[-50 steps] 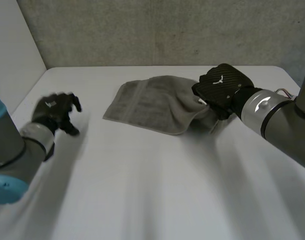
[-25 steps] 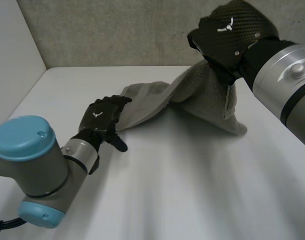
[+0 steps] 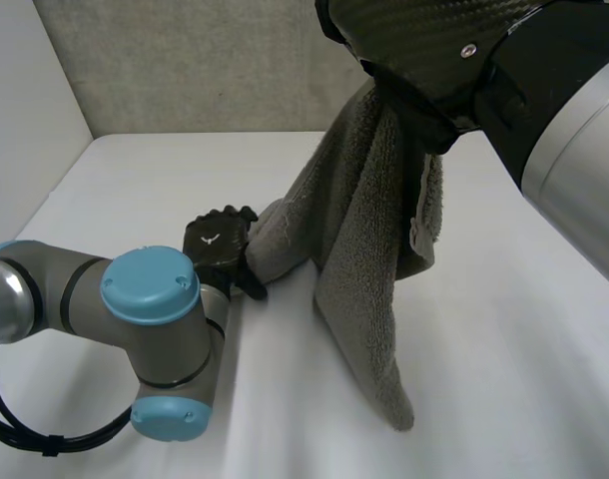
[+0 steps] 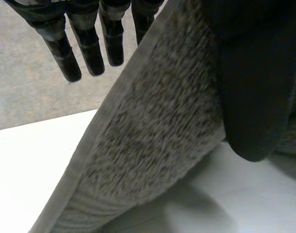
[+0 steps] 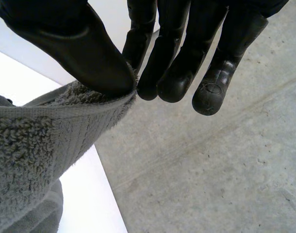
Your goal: Fold the laundry
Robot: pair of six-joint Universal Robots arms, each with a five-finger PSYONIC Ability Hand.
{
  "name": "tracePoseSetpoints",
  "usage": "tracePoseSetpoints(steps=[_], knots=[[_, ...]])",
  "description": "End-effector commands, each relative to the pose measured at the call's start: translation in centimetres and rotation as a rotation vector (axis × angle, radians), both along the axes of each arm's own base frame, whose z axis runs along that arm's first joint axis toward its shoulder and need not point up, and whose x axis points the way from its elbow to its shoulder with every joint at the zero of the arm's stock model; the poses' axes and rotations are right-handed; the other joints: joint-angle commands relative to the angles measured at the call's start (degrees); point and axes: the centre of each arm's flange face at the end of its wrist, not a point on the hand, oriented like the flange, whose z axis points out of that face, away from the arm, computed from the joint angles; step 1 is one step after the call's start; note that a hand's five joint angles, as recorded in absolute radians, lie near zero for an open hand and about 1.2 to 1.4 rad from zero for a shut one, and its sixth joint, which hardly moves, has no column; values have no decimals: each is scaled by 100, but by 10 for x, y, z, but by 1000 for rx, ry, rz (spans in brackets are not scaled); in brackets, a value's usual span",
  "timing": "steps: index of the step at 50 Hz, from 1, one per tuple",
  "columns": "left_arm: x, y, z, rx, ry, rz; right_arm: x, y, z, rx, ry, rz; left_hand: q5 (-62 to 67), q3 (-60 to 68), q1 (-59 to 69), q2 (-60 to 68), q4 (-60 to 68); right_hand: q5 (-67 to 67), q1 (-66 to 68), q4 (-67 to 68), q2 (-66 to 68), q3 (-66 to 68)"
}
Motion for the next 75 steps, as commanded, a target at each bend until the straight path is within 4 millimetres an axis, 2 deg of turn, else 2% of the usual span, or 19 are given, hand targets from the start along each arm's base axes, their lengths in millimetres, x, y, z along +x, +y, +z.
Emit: tracePoseSetpoints(steps=[1,4,13,20,25,30,37,44,50,52,53,55,56,58,60,63,70,73,75], knots=[[30,-31,-4,10,-8,106,-3,-3,-1,3,3,-15,2639,2605,2609,2604,2652,306,329,280,417,269],[47,-41,-8,32,-17,129,-4,-3,-3,7,8,-15,5848,5813,5818,5813,5861,306,329,280,417,269],[56,-41,12,26,1,14,-9,-12,-22,50,65,-47,5862,5827,5832,5826,5874,306,329,280,417,269],[119,-57,83,-122,-56,164,-27,-45,-40,105,126,-156,5862,5827,5832,5826,5874,306,329,280,417,269],[129,-41,135,-264,-171,131,-37,-67,-55,157,165,-186,5862,5827,5832,5826,5874,306,329,280,417,269],[128,-24,158,-346,-238,74,-43,-84,-80,242,227,-185,5862,5827,5832,5826,5874,306,329,280,417,269],[124,-26,141,-306,-327,18,-37,-103,-133,397,383,-141,5862,5827,5832,5826,5874,306,329,280,417,269],[116,-73,79,-140,-462,-27,-19,-147,-169,398,475,-137,5862,5827,5832,5826,5874,306,329,280,417,269],[102,-111,88,-211,-449,-27,3,-193,-149,240,373,-179,5862,5827,5832,5826,5874,306,329,280,417,269],[88,-133,127,-361,-403,-11,15,-222,-106,30,205,-230,5862,5827,5832,5826,5874,306,329,280,417,269],[88,-133,127,-362,-403,-11,15,-222,-106,29,204,-230,5862,5827,5832,5826,5874,306,329,280,417,269],[74,-144,192,-586,-307,27,20,-237,-46,-211,-32,-269,5862,5827,5832,5826,5874,306,329,280,417,269],[74,-144,192,-587,-306,27,20,-237,-46,-212,-34,-269,5862,5827,5832,5826,5874,306,329,280,417,269],[78,-147,254,-783,-138,133,18,-237,-21,-299,-147,-278,5862,5827,5832,5826,5874,306,329,280,417,269],[84,-143,279,-852,-44,186,7,-227,27,-449,-351,-286,5862,5827,5832,5826,5874,306,329,280,417,269],[93,-132,315,-952,94,243,1,-216,43,-497,-421,-267,5862,5827,5832,5826,5874,306,329,280,417,269],[94,-131,297,-877,78,234,0,-208,9,-348,-316,-270,5862,5827,5832,5826,5874,306,329,280,417,269],[92,-135,258,-755,32,213,2,-206,-25,-213,-221,-257,5862,5827,5832,5826,5874,306,329,280,417,269],[90,-136,207,-616,-26,172,3,-204,-43,-146,-177,-247,5862,5827,5832,5826,5874,306,329,280,417,269]])
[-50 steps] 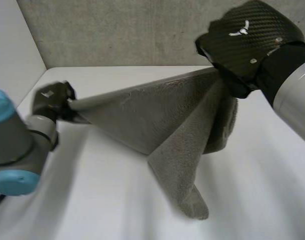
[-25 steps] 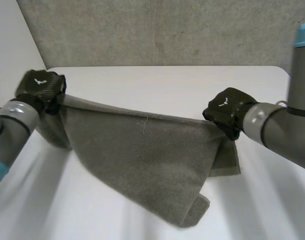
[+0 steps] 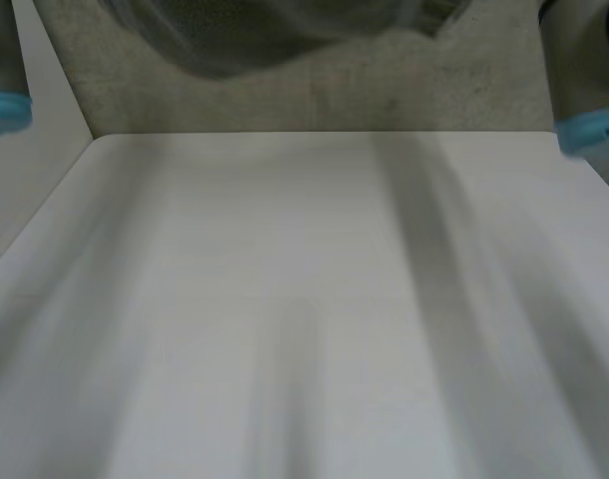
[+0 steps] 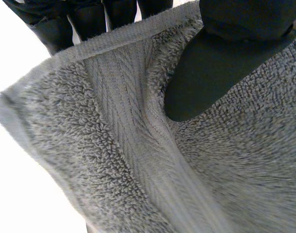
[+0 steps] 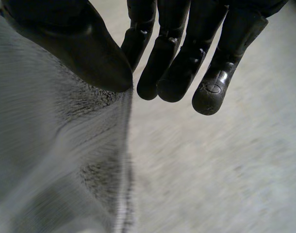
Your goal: Fold the laundry
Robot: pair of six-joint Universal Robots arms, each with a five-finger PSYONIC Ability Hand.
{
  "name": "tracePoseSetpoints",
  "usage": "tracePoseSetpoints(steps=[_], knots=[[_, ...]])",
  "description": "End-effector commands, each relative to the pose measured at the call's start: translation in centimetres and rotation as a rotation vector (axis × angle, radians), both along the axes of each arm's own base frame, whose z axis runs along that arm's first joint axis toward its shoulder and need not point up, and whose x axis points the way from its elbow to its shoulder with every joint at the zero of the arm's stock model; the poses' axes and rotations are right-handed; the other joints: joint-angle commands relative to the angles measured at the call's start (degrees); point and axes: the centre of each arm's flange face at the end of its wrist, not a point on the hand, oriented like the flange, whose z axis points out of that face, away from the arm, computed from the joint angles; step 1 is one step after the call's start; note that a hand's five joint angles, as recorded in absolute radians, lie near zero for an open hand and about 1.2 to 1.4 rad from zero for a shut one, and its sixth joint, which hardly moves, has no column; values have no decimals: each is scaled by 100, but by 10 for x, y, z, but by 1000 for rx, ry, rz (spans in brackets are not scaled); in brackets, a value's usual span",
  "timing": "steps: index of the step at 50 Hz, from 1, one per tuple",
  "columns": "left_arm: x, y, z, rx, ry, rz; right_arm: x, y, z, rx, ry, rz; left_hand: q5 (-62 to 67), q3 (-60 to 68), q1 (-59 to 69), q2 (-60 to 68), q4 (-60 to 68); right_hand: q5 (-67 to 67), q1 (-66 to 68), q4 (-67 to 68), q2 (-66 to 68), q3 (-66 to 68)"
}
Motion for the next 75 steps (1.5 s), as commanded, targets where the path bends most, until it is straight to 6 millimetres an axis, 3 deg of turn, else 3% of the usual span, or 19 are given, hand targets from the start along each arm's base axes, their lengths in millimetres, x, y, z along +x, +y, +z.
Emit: tracePoseSetpoints(steps=[1,2,3,5,6,7,8,9,10,12,15,17,20,24,34,36,50,62,75], knots=[[-3,-5,-94,288,-105,-27,4,7,-78,312,176,44,1180,1031,1214,1020,1019,307,329,280,417,269],[-4,-3,-120,359,-135,-44,4,9,-99,376,212,56,1180,1031,1214,1020,1019,307,329,280,417,269],[-4,-3,-120,359,-135,-44,4,9,-99,376,213,56,1180,1031,1214,1020,1019,307,329,280,417,269],[-7,8,-178,516,-204,-92,7,13,-142,478,277,93,1180,1031,1214,1020,1019,307,329,280,417,269],[-7,8,-179,517,-204,-93,7,13,-142,479,278,93,1180,1031,1214,1020,1019,307,329,280,417,269],[-7,13,-204,586,-232,-112,10,15,-164,529,308,120,1180,1031,1214,1020,1019,307,329,280,417,269],[-7,19,-232,659,-263,-132,10,15,-165,530,309,120,1180,1031,1214,1020,1019,307,329,280,417,269],[-7,19,-232,659,-264,-132,12,17,-186,575,339,139,1180,1031,1214,1020,1019,307,329,280,417,269],[-7,26,-254,720,-289,-142,12,17,-186,576,339,140,1180,1031,1214,1020,1019,307,329,280,417,269],[-4,37,-294,828,-352,-138,14,21,-240,683,423,160,1180,1031,1214,1020,1019,307,329,280,417,269],[-2,42,-311,873,-386,-131,12,24,-263,727,468,159,1180,1031,1214,1020,1019,307,329,280,417,269],[4,50,-335,937,-454,-113,8,29,-300,795,553,148,1180,1031,1214,1020,1019,307,329,280,417,269],[8,55,-343,968,-510,-95,5,30,-311,815,587,137,1180,1031,1214,1020,1019,307,329,280,417,269],[16,56,-342,979,-544,-67,-4,34,-315,835,623,113,1180,1031,1214,1020,1019,307,329,280,417,269],[26,60,-285,857,-501,-23,-24,38,-275,800,527,73,1180,1031,1214,1020,1019,307,329,280,417,269],[27,63,-282,854,-495,-24,-33,37,-276,841,477,49,1180,1031,1214,1020,1019,-1208,-1186,-1235,-1098,-1246],[29,76,-292,897,-484,-43,-78,12,-299,1057,115,-59,1180,1031,1214,1020,1019,-3607,-3584,-3634,-3496,-3645],[29,77,-291,896,-482,-41,-84,19,-279,1080,-25,37,1180,1031,1214,1020,1019,-4128,-4106,-4155,-4018,-4166],[30,77,-292,899,-482,-41,-76,30,-303,1166,-15,89,1180,1031,1214,1020,1019,-5793,-5771,-5821,-5683,-5832]])
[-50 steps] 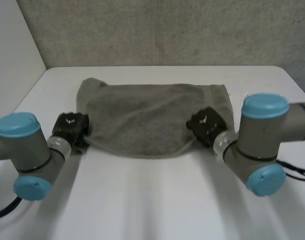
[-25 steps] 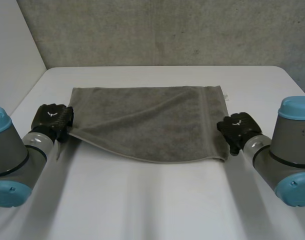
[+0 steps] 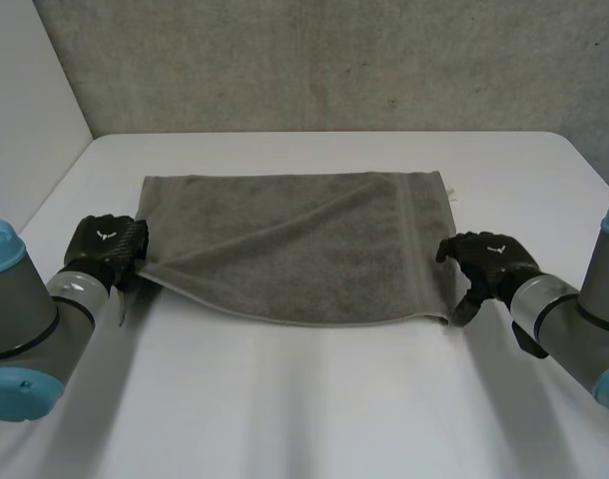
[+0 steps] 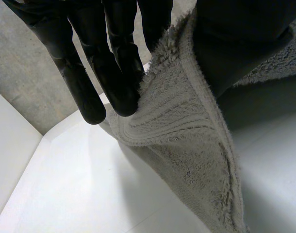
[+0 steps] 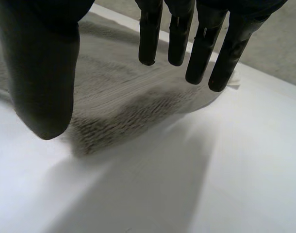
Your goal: Fold the laundry
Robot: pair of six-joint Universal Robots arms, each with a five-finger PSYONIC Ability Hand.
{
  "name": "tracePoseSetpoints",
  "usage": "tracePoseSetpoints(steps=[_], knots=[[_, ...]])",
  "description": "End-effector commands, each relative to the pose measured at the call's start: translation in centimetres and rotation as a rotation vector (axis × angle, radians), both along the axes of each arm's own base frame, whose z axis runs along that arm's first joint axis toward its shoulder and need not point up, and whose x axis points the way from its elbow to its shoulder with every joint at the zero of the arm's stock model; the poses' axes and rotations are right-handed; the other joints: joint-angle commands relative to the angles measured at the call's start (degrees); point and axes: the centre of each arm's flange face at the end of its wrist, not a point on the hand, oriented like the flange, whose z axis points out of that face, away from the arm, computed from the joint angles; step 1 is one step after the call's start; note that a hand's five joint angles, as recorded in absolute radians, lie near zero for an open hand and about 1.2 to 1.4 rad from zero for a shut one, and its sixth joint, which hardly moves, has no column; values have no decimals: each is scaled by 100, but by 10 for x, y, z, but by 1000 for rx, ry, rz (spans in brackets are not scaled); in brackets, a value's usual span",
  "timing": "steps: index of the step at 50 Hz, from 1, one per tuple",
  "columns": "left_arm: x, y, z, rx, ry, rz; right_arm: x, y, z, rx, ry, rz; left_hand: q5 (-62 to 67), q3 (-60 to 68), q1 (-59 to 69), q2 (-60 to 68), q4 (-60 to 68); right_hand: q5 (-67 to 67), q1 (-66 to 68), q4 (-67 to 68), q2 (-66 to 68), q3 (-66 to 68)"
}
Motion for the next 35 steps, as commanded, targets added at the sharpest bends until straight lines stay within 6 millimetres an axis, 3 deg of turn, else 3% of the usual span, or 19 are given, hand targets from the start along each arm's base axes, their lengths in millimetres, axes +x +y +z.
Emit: tracePoseSetpoints(steps=[1,15,22,30,35], knots=[[0,0,0,-1,0,1,3,3,-16,48,-2,14,1180,1026,1162,1019,1018,-288,-500,-548,-587,-497],[2,-1,-1,-2,0,6,6,-8,-34,27,-6,12,1180,1026,1162,1019,1018,283,71,22,-16,74],[2,-2,-1,-2,2,8,5,-16,-31,-29,-28,-24,1180,1026,1162,1019,1018,1426,1214,1166,1127,1217],[2,-2,-2,-1,0,7,-3,-21,-25,-77,-13,-119,1180,1026,1162,1019,1018,1596,1384,1336,1297,1387],[2,-2,-1,-2,0,7,4,-16,-24,-69,-34,-88,1180,1026,1162,1019,1018,1496,1284,1235,1197,1287]])
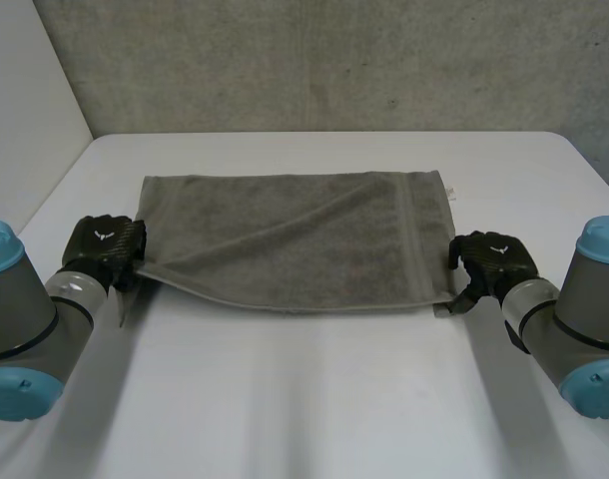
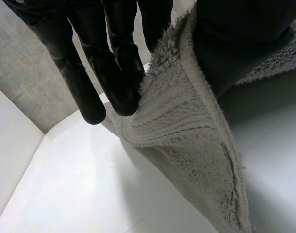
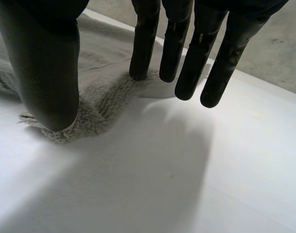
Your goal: Fold the laundry
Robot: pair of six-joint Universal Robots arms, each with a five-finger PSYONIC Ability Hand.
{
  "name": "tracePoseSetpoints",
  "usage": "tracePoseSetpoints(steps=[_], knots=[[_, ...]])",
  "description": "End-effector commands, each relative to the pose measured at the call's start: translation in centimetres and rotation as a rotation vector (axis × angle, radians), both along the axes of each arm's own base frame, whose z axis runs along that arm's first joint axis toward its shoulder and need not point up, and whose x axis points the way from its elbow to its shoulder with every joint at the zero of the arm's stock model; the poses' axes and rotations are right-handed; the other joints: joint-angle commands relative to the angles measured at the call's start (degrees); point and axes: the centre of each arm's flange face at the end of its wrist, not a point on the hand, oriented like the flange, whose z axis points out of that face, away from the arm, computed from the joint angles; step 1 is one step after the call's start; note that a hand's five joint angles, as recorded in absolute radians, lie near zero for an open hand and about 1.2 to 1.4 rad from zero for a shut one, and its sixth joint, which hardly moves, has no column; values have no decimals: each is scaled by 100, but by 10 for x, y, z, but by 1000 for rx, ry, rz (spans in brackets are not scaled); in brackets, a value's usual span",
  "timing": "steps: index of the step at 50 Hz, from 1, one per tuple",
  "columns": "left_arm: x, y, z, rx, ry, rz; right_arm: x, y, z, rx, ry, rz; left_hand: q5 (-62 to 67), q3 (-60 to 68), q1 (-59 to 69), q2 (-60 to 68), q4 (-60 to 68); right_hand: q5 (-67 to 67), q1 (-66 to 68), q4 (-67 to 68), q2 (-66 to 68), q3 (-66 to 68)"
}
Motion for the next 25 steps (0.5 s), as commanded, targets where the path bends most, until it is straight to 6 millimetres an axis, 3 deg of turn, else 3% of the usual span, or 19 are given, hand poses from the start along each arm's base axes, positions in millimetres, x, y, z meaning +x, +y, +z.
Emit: tracePoseSetpoints(steps=[1,8,25], knots=[[0,0,0,-1,0,0,6,4,3,0,-16,10,1180,1026,1162,1019,1018,26,-29,14,50,-11],[0,0,0,-2,0,0,20,12,-3,42,-70,94,1180,1026,1162,1019,1018,-394,-449,-406,-370,-431],[0,-1,-1,-2,0,0,21,9,-7,58,-101,82,1180,1026,1162,1019,1018,-74,-130,-87,-51,-112]])
